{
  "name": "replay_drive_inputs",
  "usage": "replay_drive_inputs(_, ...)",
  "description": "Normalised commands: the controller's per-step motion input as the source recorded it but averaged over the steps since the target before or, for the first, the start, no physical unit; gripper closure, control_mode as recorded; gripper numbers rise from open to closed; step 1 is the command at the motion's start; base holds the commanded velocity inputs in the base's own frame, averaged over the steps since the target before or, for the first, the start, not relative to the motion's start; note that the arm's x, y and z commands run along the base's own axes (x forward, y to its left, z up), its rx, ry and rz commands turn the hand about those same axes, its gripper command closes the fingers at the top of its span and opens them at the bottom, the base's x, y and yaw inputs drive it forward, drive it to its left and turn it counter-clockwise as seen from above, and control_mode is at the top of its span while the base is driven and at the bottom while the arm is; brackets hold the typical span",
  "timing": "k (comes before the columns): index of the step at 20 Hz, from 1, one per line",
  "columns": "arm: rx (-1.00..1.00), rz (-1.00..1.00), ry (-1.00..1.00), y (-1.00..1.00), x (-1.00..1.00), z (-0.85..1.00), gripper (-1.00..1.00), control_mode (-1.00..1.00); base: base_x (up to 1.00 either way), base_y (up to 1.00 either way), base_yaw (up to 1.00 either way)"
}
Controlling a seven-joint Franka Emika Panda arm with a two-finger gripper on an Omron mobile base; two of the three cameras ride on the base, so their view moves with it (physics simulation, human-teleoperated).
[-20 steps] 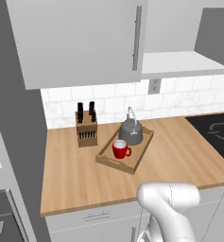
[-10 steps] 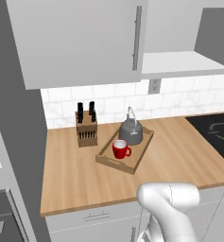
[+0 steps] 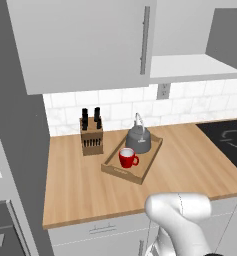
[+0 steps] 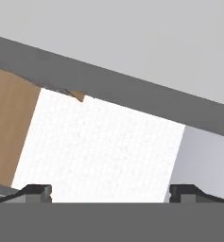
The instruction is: Pick the kettle from the counter and place it on the tray. Then pick the mug from the cabinet and place it on the tray. Then close the cabinet doors.
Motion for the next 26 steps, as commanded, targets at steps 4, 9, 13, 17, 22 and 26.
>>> replay_drive_inputs(4, 0.00, 0.28, 0.00, -0.08, 0.28, 0.00, -1.00, -1.00, 0.00, 0.00, 0.00)
replay_drive_inputs(9, 0.00, 0.31, 0.00, -0.02, 0.36, 0.00, -1.00, -1.00, 0.00, 0.00, 0.00)
replay_drive_inputs(13, 0.00, 0.31, 0.04, 0.00, 0.42, 0.00, -1.00, -1.00, 0.00, 0.00, 0.00)
replay_drive_inputs(17, 0.00, 0.31, 0.11, 0.15, 0.41, -0.04, -1.00, -1.00, 0.00, 0.00, 0.00)
replay_drive_inputs(22, 0.00, 0.33, 0.15, 0.34, 0.40, -0.08, -1.00, -1.00, 0.00, 0.00, 0.00)
replay_drive_inputs(26, 0.00, 0.34, 0.17, 0.38, 0.42, -0.09, -1.00, -1.00, 0.00, 0.00, 0.00)
